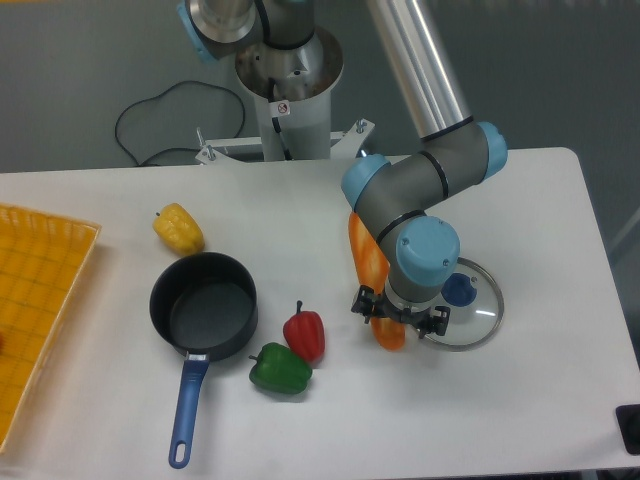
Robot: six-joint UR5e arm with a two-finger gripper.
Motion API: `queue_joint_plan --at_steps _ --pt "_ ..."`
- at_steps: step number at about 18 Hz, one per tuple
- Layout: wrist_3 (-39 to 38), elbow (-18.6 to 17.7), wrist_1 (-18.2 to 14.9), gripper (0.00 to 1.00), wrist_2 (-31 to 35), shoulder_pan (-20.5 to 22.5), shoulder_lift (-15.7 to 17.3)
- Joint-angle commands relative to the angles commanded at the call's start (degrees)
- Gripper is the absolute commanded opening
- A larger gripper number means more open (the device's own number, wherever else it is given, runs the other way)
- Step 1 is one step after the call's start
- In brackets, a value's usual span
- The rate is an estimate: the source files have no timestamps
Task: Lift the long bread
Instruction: 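Close the gripper on the baguette and hold it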
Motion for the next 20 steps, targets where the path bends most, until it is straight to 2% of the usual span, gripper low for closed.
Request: queue_joint_plan --at_steps 15,20 --pt "-0.26 -0.26 0.0 1.0 0.44 -0.53 -0.35" --pt "-0.09 -0.26 0.0 0.97 0.53 -0.53 -0.61"
